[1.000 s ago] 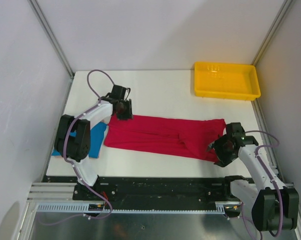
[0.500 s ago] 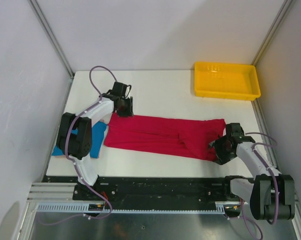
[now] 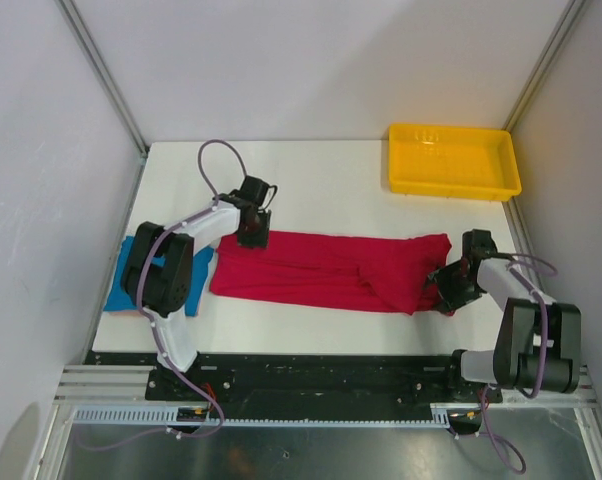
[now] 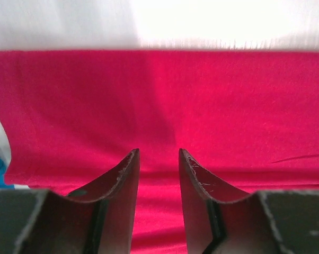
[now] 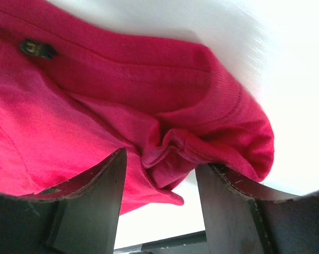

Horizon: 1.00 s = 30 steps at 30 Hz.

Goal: Fold and stack the t-shirts
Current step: Rotate the tshirt 90 degrees

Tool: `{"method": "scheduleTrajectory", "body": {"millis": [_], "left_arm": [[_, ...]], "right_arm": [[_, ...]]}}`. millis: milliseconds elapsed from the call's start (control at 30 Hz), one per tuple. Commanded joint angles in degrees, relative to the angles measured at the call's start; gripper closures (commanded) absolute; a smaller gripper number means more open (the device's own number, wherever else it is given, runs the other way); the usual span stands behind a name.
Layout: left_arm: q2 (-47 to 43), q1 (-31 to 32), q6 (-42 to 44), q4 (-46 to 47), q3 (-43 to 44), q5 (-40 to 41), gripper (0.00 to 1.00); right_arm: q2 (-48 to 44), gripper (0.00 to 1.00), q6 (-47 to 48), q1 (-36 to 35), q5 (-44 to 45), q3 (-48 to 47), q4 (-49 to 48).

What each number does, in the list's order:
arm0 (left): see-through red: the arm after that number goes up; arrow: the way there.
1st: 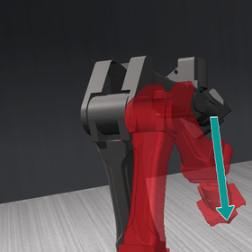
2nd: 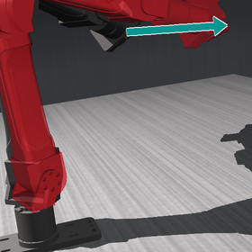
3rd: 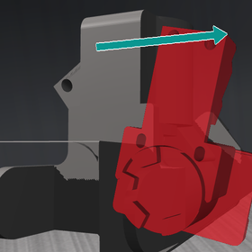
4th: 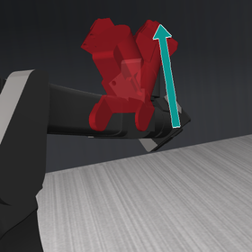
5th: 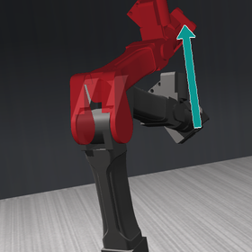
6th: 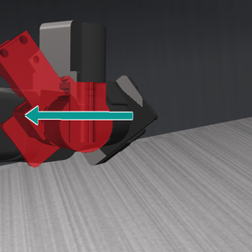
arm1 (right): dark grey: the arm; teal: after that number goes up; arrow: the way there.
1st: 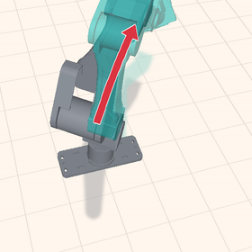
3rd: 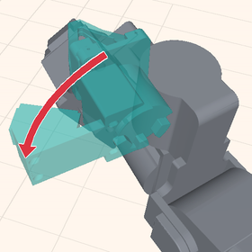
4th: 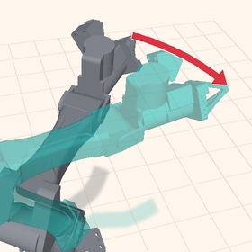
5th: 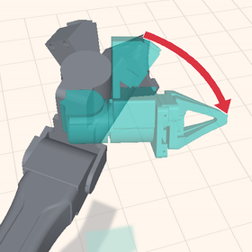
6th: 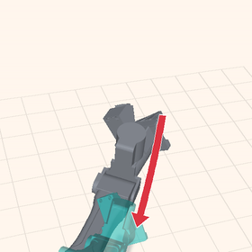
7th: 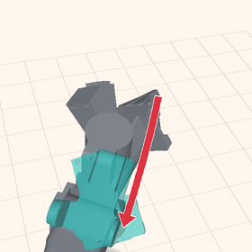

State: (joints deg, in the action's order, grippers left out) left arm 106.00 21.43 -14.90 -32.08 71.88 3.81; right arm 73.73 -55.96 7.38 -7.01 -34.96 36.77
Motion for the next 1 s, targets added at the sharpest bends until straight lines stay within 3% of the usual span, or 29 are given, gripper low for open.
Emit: {"method": "scheduleTrajectory", "body": {"millis": [0, 600, 967], "left_arm": [[-3.9, 3.7, 1.3, -2.7, -2.0, 6.4, 0.6], [-6.7, 12.0, -1.2, -8.2, -11.5, 7.1, 0.62], [-13.5, 15.5, -7.6, -8.4, -21.1, -2.8, 0.62]], "right_arm": [[7.6, 0.42, 4.1, 0.7, 7.0, -3.3, -10.5], [12.3, 0.42, 7.7, -3.1, 10.2, -8.6, -10.2], [25.2, 0.42, 8.8, -10.7, 12.4, -21.9, -9.8]]}}
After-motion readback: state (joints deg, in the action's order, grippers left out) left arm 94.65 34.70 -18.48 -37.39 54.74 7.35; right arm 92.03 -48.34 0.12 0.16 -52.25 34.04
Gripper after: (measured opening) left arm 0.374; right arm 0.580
